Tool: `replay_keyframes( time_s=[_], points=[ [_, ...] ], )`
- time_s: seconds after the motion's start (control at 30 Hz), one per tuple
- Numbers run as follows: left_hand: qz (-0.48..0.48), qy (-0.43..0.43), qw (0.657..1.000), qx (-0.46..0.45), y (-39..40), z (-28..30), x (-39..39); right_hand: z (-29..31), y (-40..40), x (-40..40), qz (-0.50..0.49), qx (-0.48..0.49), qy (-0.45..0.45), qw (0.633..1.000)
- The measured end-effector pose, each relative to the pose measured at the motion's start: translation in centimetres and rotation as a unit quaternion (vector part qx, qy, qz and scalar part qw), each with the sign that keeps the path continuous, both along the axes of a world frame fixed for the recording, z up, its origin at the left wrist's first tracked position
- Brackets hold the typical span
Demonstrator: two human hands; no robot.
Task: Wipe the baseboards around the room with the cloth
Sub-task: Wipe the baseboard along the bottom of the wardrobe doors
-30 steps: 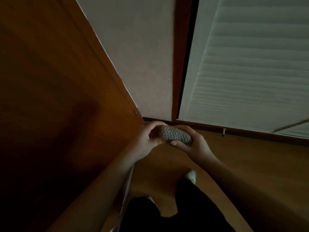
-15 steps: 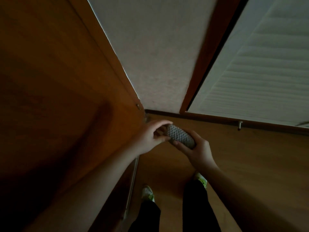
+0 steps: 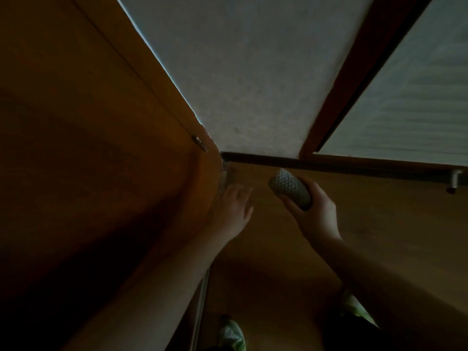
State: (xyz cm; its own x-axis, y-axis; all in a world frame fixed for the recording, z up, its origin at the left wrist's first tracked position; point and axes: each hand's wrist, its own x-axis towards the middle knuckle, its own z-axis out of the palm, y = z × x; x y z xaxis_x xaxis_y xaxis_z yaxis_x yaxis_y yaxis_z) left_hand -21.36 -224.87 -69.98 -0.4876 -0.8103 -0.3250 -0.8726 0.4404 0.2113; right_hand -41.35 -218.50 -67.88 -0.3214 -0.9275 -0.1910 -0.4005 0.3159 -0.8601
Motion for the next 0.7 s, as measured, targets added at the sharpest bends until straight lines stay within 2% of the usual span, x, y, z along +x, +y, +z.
replay_keyframes(
  time_s=[0.17, 0.4, 0.53, 0.7],
  points=[
    [0.012, -0.086, 0.996, 0.032, 0.1, -13.7, 1.6, -11.8, -2.9, 0.7, -0.006, -0.016, 0.014, 1.0],
    [0.059, -0.139, 0.977, 0.151, 2.1, -26.9, 4.4, -25.3, -8.1, 4.4, 0.031, -0.024, 0.024, 0.999],
    [0.085, -0.089, 0.985, 0.118, 3.1, -31.3, 5.6, -29.8, -11.9, 7.2, 0.057, -0.048, 0.033, 0.997],
    [0.082, -0.071, 0.99, 0.095, 3.2, -31.9, 5.9, -32.3, -15.5, 10.9, 0.088, -0.037, 0.041, 0.995]
  ],
)
